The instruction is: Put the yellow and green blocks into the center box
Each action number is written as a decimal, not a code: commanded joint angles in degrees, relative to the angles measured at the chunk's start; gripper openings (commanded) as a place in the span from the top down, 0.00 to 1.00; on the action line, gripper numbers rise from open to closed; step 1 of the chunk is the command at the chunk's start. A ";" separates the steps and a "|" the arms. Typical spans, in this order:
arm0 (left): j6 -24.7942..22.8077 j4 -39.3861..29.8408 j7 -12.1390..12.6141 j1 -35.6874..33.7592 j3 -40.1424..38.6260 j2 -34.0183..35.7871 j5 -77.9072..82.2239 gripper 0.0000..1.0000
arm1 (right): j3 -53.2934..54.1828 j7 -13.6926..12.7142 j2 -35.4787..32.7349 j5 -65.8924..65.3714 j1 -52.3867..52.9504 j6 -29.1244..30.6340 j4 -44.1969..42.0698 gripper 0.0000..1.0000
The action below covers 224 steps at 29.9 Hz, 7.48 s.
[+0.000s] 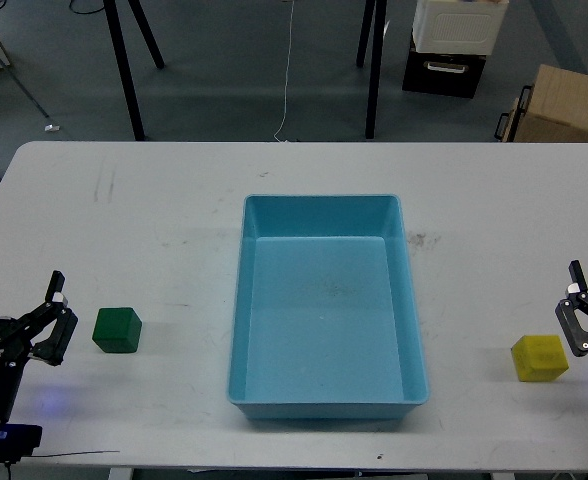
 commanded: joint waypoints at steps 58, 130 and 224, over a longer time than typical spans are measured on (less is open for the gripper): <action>0.00 6.68 0.04 -10.11 2.40 -3.78 0.09 0.00 | -99.49 -31.51 -42.77 -58.63 90.59 0.02 -8.23 0.00; 0.00 8.87 0.40 -10.90 4.08 -5.63 0.18 0.00 | -86.06 -32.04 -6.62 -6.46 113.89 0.02 -46.64 0.01; 0.00 17.57 4.88 -39.53 -1.84 35.66 13.51 0.00 | 2.11 -7.78 -3.31 15.20 4.11 0.02 -11.31 0.00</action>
